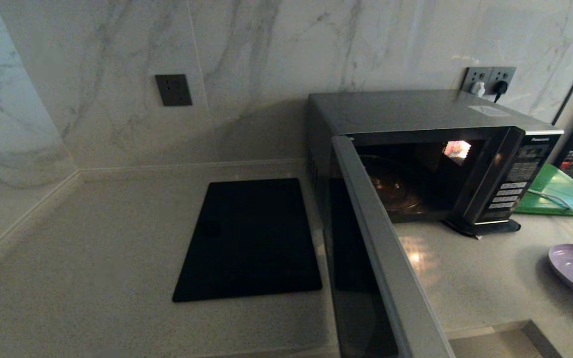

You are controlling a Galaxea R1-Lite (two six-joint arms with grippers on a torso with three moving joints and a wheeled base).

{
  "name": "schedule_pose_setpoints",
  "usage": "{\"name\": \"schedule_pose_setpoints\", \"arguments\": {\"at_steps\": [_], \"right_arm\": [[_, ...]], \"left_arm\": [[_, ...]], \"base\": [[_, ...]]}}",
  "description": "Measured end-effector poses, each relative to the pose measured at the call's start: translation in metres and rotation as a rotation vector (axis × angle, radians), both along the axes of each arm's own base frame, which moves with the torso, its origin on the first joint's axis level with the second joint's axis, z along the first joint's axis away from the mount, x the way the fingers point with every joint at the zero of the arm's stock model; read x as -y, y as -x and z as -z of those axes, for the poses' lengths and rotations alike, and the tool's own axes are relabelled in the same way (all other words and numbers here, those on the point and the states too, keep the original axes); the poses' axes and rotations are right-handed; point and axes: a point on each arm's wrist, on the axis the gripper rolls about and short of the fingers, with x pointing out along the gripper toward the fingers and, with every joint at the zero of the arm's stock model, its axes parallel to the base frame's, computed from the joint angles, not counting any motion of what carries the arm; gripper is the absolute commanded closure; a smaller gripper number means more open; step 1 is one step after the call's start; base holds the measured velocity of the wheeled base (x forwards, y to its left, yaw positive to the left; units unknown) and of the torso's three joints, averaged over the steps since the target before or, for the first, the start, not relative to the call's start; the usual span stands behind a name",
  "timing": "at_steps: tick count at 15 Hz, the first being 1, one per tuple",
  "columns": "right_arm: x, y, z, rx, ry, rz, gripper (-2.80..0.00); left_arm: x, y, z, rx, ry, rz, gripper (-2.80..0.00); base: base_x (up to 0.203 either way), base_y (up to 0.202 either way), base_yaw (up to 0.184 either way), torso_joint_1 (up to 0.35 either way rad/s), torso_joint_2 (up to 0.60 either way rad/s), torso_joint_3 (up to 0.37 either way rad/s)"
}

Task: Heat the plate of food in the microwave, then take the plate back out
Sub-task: Put the plate in the microwave oven

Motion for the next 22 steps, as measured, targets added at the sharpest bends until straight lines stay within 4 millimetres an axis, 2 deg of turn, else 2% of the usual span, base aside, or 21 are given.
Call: {"name": "schedule_pose_setpoints", "arguments": {"at_steps": [7,11,15,19,22], "right_arm": [[-0.023,0.022,-0.044,0.071,0.017,-0.065,0.00],[-0.051,0.034,-0.066,0.104,-0.023,-0.157,0.00],[-0.077,0.035,-0.082,0.127,-0.016,-0.230,0.00],[-0.091,0.034,-0.090,0.177,-0.034,-0.288,0.00],[-0.111,0.031,-0.099,0.250,-0.096,-0.460,0.00]], "left_arm": [[0.000,0.000,0.000,0.000,0.000,0.000,0.00],[0.000,0.000,0.000,0.000,0.000,0.000,0.00],[0.000,0.000,0.000,0.000,0.000,0.000,0.00],[0.000,0.000,0.000,0.000,0.000,0.000,0.00],[0.000,0.000,0.000,0.000,0.000,0.000,0.00]], "base": [[0.000,0.000,0.000,0.000,0.00,0.000],[0.000,0.000,0.000,0.000,0.00,0.000],[0.000,0.000,0.000,0.000,0.00,0.000],[0.000,0.000,0.000,0.000,0.00,0.000],[0.000,0.000,0.000,0.000,0.00,0.000]]}}
